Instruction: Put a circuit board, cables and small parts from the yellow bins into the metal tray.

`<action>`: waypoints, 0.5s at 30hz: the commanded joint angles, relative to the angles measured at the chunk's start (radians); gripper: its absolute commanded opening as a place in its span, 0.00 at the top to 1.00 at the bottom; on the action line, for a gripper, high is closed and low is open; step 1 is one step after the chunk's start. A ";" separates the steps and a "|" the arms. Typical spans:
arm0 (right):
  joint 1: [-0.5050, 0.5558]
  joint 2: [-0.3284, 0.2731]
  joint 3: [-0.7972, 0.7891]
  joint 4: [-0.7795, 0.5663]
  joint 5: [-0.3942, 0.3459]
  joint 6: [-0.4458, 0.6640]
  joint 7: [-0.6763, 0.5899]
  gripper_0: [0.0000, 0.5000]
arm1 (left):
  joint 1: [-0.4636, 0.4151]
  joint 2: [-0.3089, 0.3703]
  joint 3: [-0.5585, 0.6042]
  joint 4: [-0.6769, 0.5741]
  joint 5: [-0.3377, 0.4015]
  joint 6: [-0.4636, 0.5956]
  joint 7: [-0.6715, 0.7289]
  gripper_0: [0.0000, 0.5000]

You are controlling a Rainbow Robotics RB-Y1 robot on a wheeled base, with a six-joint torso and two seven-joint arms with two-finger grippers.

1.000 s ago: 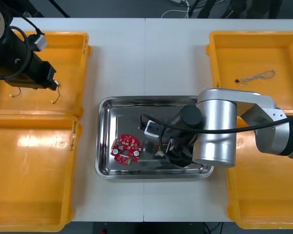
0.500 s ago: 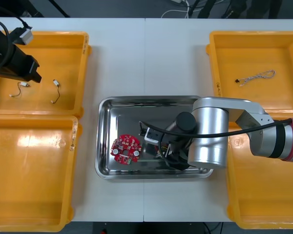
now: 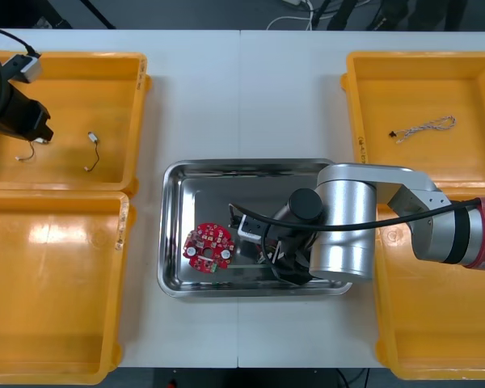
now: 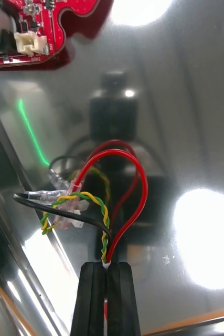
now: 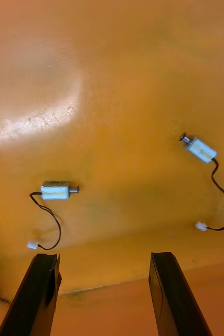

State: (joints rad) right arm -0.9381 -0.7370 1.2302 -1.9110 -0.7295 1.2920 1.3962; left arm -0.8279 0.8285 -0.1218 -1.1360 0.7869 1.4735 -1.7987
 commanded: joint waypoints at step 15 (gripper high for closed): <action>-0.041 0.016 -0.031 -0.026 0.042 0.010 0.038 0.00 | -0.105 -0.017 0.042 0.199 -0.028 -0.194 -0.143 0.00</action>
State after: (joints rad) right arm -0.9415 -0.7359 1.2299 -1.9111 -0.6950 1.2929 1.3962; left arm -0.8738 0.8233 -0.1117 -0.9509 0.7766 1.3153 -1.8526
